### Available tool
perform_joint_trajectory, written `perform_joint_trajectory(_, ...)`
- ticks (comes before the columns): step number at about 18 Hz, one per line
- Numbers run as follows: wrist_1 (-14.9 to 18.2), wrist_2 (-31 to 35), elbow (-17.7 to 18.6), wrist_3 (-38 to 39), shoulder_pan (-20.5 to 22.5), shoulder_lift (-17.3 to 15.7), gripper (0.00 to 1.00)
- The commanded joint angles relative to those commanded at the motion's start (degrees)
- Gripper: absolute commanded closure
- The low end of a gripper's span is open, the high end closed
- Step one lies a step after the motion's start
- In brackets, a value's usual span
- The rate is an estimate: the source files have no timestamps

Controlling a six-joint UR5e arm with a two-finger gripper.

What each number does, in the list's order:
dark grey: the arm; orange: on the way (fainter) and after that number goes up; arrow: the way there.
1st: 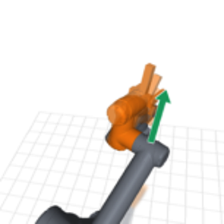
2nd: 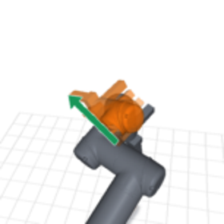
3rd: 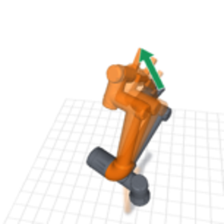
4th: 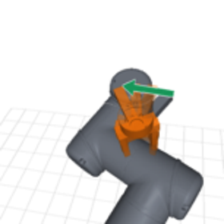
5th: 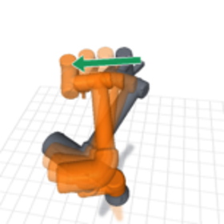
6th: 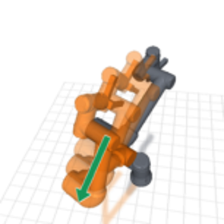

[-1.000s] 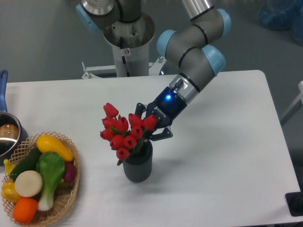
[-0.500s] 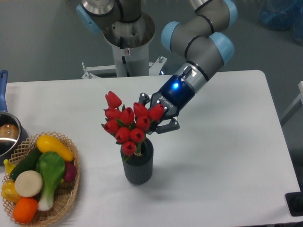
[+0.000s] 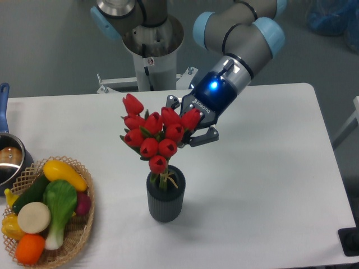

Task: Pick up the flowers from the vase
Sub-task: 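Lift the held tulips up out of the grey vase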

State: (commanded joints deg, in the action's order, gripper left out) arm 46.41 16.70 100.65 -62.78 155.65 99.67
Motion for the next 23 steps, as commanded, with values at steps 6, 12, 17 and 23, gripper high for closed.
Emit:
perform_joint_trajectory(6,0.2,0.6,-3.8,7.3,0.7,-0.5,0.78)
perform_joint_trajectory(12,0.2,0.6,-4.4,13.5,1.9,-2.6,0.77)
perform_joint_trajectory(17,0.3,0.8,-4.7,14.4,2.9,-3.6,0.77)
perform_joint_trajectory(23,0.2,0.8,-7.7,14.2,3.9,-2.7,0.77)
